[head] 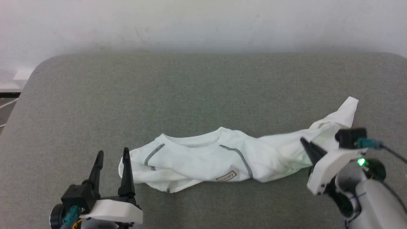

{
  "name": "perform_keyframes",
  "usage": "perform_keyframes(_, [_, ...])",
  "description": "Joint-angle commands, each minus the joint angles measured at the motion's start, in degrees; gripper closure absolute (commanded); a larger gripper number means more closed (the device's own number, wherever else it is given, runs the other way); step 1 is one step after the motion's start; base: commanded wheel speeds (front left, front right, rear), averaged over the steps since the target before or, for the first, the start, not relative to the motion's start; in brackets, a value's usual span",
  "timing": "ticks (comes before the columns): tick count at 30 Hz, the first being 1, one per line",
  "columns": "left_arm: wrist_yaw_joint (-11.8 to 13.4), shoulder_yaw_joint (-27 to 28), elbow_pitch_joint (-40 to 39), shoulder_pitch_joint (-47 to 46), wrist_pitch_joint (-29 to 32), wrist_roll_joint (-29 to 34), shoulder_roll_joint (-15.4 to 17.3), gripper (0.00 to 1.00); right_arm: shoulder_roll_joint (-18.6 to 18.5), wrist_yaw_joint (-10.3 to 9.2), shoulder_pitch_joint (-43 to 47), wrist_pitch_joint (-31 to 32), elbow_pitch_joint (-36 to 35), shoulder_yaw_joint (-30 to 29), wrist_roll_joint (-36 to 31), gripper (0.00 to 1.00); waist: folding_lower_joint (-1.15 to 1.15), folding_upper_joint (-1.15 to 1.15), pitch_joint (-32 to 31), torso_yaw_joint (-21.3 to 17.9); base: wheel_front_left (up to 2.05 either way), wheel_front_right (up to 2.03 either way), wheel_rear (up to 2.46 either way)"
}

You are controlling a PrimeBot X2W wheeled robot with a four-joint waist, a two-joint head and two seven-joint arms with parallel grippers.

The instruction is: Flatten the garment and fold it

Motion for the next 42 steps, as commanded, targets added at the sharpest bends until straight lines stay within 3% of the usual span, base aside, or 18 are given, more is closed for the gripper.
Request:
perform_keyframes(1, [-0.4,0.4,-0.4,-0.4,-0.3,0.5,-0.4,0.00,-0.7,-0.05,-2.7,-0.3,-0.9,-0.5,0.4,1.00,0.00,0.00,0.5,-0.2,0.00,0.00,0.00])
perform_keyframes(7, [-1.4,0.2,-1.0,-2.6,-0.3,1.4,-1.2,0.00,-2.6,-0.05,-11.8,3.0,0.1,-2.6,0.6,1.00,0.00,0.00,3.3,0.7,0.00,0.00,0.00])
perform_keyframes(13, [-2.6,-1.2,-2.0,-7.0,-0.3,1.7,-1.7,0.00,-3.4,-0.05,-22.9,5.9,6.9,-5.6,0.6,1.00,0.00,0.00,9.2,3.6,0.00,0.00,0.00])
perform_keyframes(20, [-2.8,-3.0,-2.1,-11.0,-0.3,1.0,-2.0,0.00,-3.8,-0.05,-30.7,-1.1,18.0,-8.8,-2.6,1.00,0.00,0.00,14.9,6.0,0.00,0.00,0.00])
perform_keyframes(21, [-2.7,-3.2,-2.1,-11.4,-0.3,0.7,-2.0,0.00,-3.7,-0.05,-31.1,-2.5,20.0,-9.4,-3.1,0.92,0.00,0.00,15.3,6.1,0.00,0.00,0.00])
perform_keyframes(23, [-2.4,-3.6,-2.0,-11.9,-0.3,0.3,-2.0,0.00,-3.4,-0.05,-31.6,-5.0,23.9,-10.7,-4.2,0.62,0.00,0.00,16.2,6.0,0.00,0.00,0.00])
perform_keyframes(24, [-2.3,-3.7,-2.0,-12.1,-0.3,0.2,-2.0,0.00,-3.2,-0.05,-31.5,-5.9,25.8,-11.0,-4.6,0.40,0.00,0.00,16.3,6.0,0.00,0.00,0.00])
perform_keyframes(25, [-2.1,-3.8,-1.9,-12.2,-0.3,0.1,-2.0,0.00,-3.0,-0.05,-31.5,-7.0,27.3,-11.3,-4.8,0.00,0.00,0.00,16.4,5.9,0.00,0.00,0.00])
perform_keyframes(32, [-1.6,-3.3,-1.2,-11.5,-0.3,0.4,-2.0,0.00,-2.3,-0.05,-27.0,-17.9,28.0,-10.1,-2.1,0.00,0.00,0.00,14.0,4.0,0.00,0.00,0.00])
perform_keyframes(37, [-1.3,-2.1,-1.1,-9.2,-0.3,0.9,-2.0,0.00,-3.1,-0.05,-18.6,-22.2,19.0,-7.7,0.5,0.00,0.00,0.00,10.7,1.9,0.00,0.00,0.00])
perform_keyframes(42, [-1.1,-1.2,-1.3,-7.0,-0.3,1.1,-2.0,0.00,-3.6,-0.05,-8.4,-20.0,6.4,-7.5,0.8,0.00,0.00,0.00,7.8,0.2,0.00,0.00,0.00])
